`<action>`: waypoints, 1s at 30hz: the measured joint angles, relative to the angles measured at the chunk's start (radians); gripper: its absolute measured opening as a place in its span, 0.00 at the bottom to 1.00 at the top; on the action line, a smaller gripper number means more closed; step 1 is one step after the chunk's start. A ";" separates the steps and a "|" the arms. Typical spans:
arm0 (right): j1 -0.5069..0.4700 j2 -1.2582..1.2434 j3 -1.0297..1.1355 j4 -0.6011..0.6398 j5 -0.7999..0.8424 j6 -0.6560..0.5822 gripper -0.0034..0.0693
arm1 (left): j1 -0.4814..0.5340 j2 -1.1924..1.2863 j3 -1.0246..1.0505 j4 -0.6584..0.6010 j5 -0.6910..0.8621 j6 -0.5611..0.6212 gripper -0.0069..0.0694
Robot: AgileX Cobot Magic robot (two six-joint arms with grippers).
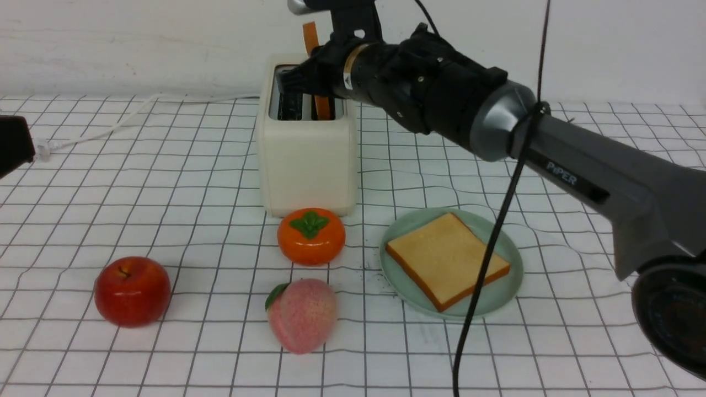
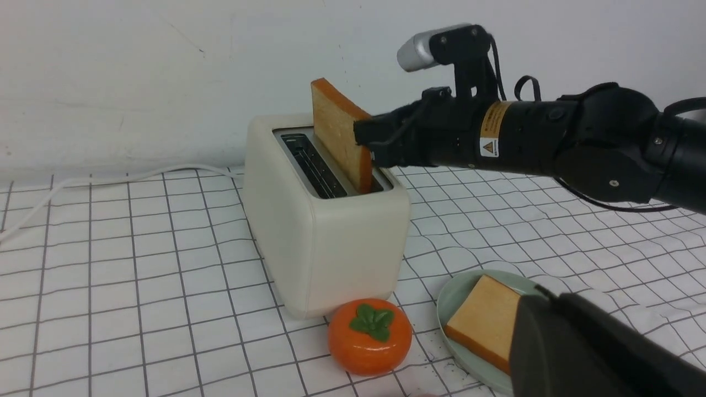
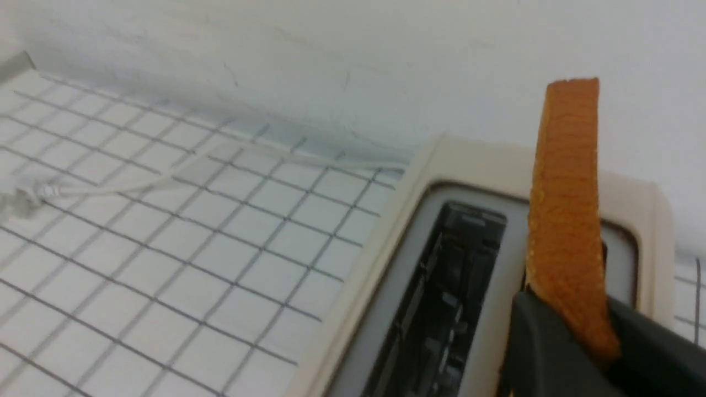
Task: Take toasted bread from bread machine on white checkered table place on plate.
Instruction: 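Grasp the toast slice in the toaster and pull it up out of the slot with the right gripper, then place the held slice of bread on top of the slice on the plate with the right gripper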
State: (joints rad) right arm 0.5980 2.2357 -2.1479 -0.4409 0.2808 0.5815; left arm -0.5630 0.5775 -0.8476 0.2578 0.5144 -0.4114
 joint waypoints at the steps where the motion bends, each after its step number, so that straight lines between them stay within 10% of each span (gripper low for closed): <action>1: 0.001 -0.031 0.000 0.000 -0.002 0.011 0.15 | 0.000 0.000 0.000 0.000 0.000 0.000 0.07; 7: 0.023 -0.234 0.000 0.015 0.100 -0.006 0.15 | 0.000 0.000 0.000 0.001 0.010 0.000 0.07; 18: -0.101 -0.722 0.224 0.523 0.889 -0.600 0.15 | 0.000 0.000 0.001 -0.033 0.094 0.005 0.07; 30: -0.393 -0.851 0.945 1.198 0.594 -1.005 0.15 | 0.000 0.008 0.001 -0.220 0.112 0.156 0.07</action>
State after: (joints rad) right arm 0.2048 1.3851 -1.2027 0.7568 0.8751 -0.4237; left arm -0.5630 0.5859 -0.8469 0.0380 0.6260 -0.2550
